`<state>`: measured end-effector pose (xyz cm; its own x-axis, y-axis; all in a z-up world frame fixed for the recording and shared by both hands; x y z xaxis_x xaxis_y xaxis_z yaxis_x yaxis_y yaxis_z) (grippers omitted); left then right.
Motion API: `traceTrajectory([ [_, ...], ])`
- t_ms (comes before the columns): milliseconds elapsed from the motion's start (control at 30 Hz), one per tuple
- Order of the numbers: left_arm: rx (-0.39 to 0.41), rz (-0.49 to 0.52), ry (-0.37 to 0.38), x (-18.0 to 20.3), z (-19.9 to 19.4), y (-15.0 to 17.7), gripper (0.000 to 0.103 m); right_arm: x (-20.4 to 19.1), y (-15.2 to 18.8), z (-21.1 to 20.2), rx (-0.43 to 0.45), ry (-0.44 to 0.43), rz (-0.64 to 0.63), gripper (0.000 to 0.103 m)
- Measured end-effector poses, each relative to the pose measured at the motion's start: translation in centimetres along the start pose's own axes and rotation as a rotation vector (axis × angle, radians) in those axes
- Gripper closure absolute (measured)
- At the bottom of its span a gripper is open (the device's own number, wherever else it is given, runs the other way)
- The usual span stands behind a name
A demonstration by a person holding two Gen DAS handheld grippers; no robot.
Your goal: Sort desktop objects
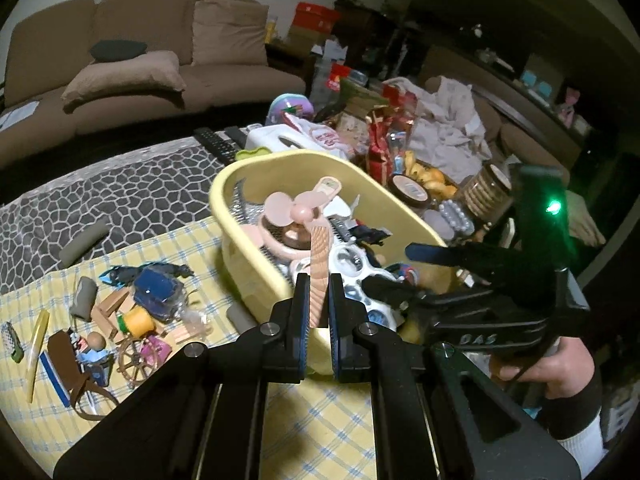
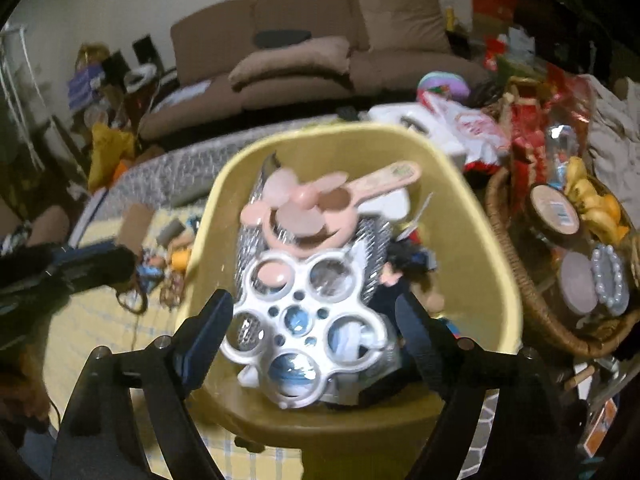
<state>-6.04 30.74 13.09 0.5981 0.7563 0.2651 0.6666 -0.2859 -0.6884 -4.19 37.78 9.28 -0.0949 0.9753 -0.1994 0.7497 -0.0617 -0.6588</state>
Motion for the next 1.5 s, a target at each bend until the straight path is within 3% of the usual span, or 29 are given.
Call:
traceTrajectory([
  [233,-0.050,0.044,0.036,3.5,2.5,-0.4,0.095,5.0,-2.0,-4.2,0.139,0.074,0.129,0.015],
  [433,-0.097,0.027,0.084,6.5,6.0,-0.5,0.095,7.2,-1.5,-4.6,0.143,0.081,0.171,0.015],
  [633,-0.143,0.066,0.067,9.6,10.3,-0.1,0.095,8.1,-1.0,-4.8,0.151,0.083,0.186,0.015],
  [800,-0.157,0.037,0.067,10.0,11.9,-0.2,0.094,8.5,-0.9,-4.8,0.153,0.077,0.198,0.015],
  [933,-0.155,0.021,0.054,9.4,11.7,-0.4,0.070,8.4,-0.9,-4.8,0.154,0.074,0.195,0.015],
  [1100,-0.115,0.047,0.022,8.0,8.7,-0.6,0.059,7.9,-1.0,-4.6,0.157,0.065,0.186,0.015],
  [1267,-0.065,0.043,0.001,5.7,4.7,-0.4,0.036,6.3,-1.5,-4.4,0.163,0.047,0.158,0.015],
  [1333,-0.049,0.022,-0.009,4.4,3.2,-0.3,0.031,5.2,-1.6,-4.2,0.159,0.039,0.136,0.015],
  [1500,-0.028,-0.027,-0.058,0.7,0.3,0.3,0.030,2.7,-1.9,-2.9,0.132,0.028,0.082,0.011],
])
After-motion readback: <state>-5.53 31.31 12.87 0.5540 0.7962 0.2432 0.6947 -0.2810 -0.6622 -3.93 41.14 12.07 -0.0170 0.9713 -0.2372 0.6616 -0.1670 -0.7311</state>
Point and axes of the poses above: each gripper's, at about its wrist camera, not at the fingertips, and z roughly the way its jaws point, x to its right, y to its underside, the point moved 10 cm from there along z, roughly the way its jaws point, and after that the axes turned 5 degrees about -y, right-handed, at the moved point
